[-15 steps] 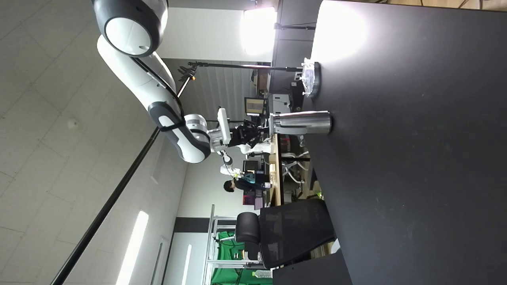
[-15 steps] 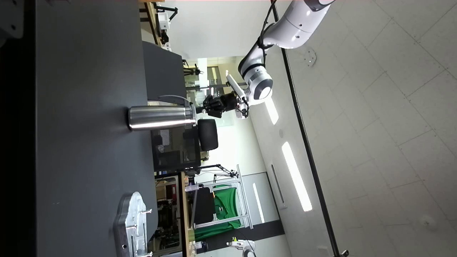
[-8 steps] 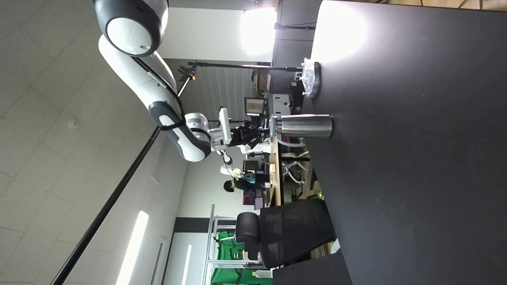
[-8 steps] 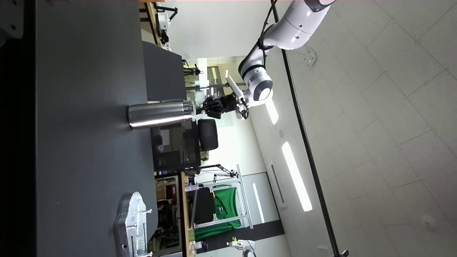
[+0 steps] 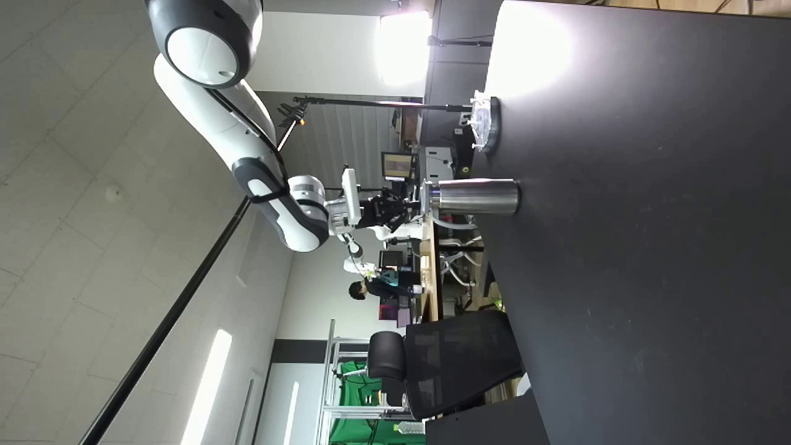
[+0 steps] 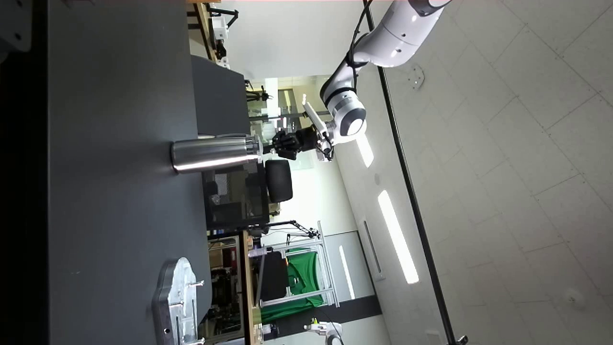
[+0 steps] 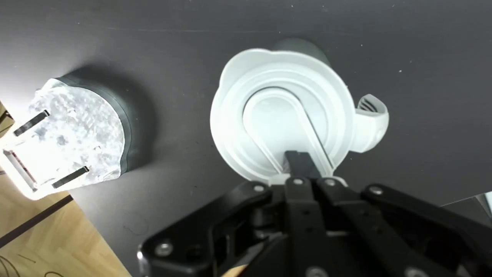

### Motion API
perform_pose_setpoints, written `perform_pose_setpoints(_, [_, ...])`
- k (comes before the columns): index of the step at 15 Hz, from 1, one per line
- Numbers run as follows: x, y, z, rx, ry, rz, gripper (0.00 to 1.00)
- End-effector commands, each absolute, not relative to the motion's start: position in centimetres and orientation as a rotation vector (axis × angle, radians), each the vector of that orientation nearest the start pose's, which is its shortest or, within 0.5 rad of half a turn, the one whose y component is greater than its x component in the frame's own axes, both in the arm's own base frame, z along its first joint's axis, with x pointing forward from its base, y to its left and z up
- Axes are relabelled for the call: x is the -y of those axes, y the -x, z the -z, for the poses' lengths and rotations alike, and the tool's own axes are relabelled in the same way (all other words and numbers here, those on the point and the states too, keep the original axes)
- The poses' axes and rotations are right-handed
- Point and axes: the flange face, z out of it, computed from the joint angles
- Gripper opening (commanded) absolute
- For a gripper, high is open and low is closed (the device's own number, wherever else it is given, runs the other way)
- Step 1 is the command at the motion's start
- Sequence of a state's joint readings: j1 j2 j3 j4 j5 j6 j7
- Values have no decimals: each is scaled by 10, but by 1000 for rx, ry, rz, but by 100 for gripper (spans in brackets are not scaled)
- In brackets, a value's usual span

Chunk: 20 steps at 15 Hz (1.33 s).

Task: Close the lid on the silver flask

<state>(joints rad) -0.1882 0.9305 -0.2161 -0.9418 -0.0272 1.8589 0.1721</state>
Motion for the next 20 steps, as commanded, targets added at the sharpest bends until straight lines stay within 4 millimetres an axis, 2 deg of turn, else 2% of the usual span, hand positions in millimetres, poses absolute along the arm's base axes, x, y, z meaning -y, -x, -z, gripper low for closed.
perform_pose_setpoints(1, [244,-742,-329,-829,3207,0,0])
perform_pose_setpoints(5, [235,-746,-363,-813,3243,65,0])
perform_pose_setpoints(10, [218,-749,-417,-757,3256,188,0])
perform_pose_setpoints(11, [211,-749,-426,-741,3259,198,26])
perform_pose_setpoints(13, [198,-749,-439,-664,3265,225,32])
perform_pose_setpoints(20, [141,-753,-463,-280,3269,257,80])
